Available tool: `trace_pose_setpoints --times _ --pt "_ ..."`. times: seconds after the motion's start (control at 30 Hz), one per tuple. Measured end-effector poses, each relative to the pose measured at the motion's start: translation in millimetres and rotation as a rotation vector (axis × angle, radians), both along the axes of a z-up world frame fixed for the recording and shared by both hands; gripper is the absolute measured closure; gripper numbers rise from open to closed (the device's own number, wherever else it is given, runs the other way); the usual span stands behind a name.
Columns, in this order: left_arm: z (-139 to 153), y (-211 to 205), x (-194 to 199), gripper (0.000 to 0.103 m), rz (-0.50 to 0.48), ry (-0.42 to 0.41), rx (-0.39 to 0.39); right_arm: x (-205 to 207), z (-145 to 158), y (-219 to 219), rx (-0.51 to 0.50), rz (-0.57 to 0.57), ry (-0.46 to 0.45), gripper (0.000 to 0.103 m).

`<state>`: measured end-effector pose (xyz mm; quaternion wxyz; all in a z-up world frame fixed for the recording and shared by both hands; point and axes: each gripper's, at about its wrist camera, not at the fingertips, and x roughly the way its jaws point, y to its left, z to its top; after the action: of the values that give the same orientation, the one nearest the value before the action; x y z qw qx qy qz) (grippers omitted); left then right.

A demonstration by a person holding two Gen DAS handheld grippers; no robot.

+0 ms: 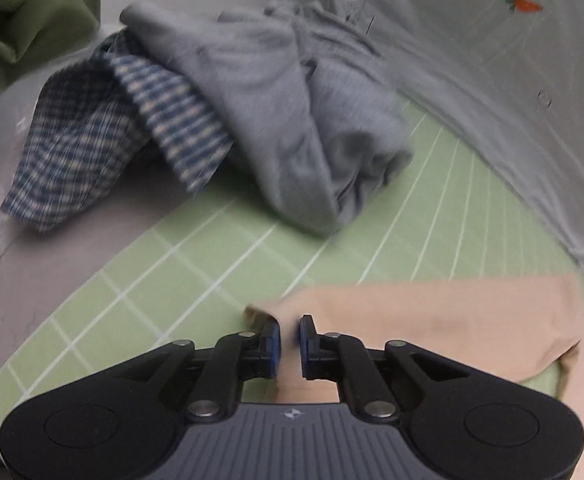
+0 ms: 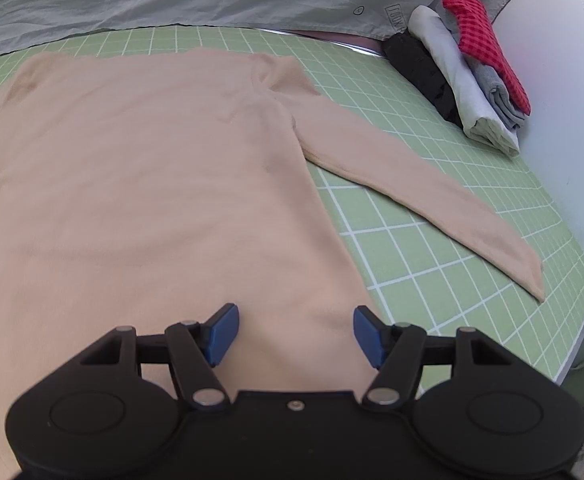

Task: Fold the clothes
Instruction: 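Carry the held sleeve across the top's body with the left gripper and release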

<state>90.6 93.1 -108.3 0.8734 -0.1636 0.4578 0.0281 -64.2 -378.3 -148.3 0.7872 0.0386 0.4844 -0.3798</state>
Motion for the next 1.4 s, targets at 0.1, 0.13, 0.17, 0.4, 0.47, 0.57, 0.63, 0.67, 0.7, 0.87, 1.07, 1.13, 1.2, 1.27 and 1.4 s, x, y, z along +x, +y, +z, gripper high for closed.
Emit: trace_pose_setpoints --times 0.1,0.13,0.17,0.4,0.47,0.57,0.63,0.67,0.7,0.87,1.07,1.13,1.2,1.27,1.4 --pt "-2 1 -4 0.055 0.006 -0.008 -0.024 -1 0 0 0.004 -0.005 -0.006 0.038" --pt "-2 2 -3 0.049 0.019 -0.008 -0.034 -1 0 0 0.002 -0.006 -0.006 0.038" --pt "-3 3 -2 0.048 0.036 -0.006 -0.040 -1 0 1 0.001 -0.006 -0.007 0.038" --pt "-9 5 9 0.078 0.056 0.001 -0.116 -1 -1 3 -0.006 -0.011 -0.011 0.038" --pt "-5 1 13 0.099 0.038 -0.041 -0.091 -1 -1 3 -0.006 -0.011 -0.015 0.038" --pt "7 1 14 0.100 0.021 -0.125 -0.023 -2 -1 3 -0.006 -0.011 -0.019 0.038" --pt "7 5 19 0.100 0.026 -0.127 -0.019 -3 -1 3 -0.007 -0.011 -0.021 0.038" --pt "5 7 21 0.100 0.035 -0.116 -0.033 -3 -1 3 -0.008 -0.014 -0.023 0.037" --pt "2 9 23 0.100 0.044 -0.103 -0.050 -3 -1 3 -0.008 -0.016 -0.024 0.036" --pt "-10 8 20 0.100 0.067 -0.034 -0.077 -6 -1 0 -0.004 -0.048 -0.034 0.027" --pt "-15 5 9 0.100 0.060 -0.018 -0.091 -12 0 -3 0.009 -0.062 -0.046 0.020" --pt "-15 4 5 0.100 0.054 -0.016 -0.092 -17 1 -3 0.026 -0.071 -0.063 0.019" --pt "-15 4 2 0.100 0.050 -0.015 -0.101 -25 0 -3 0.057 -0.089 -0.087 0.014" --pt "-13 3 -1 0.100 0.036 -0.016 -0.107 -35 -1 -4 0.096 -0.109 -0.112 0.008" --pt "-6 -11 -8 0.100 -0.018 -0.032 -0.115 -54 -5 -7 0.212 -0.142 -0.175 0.000"
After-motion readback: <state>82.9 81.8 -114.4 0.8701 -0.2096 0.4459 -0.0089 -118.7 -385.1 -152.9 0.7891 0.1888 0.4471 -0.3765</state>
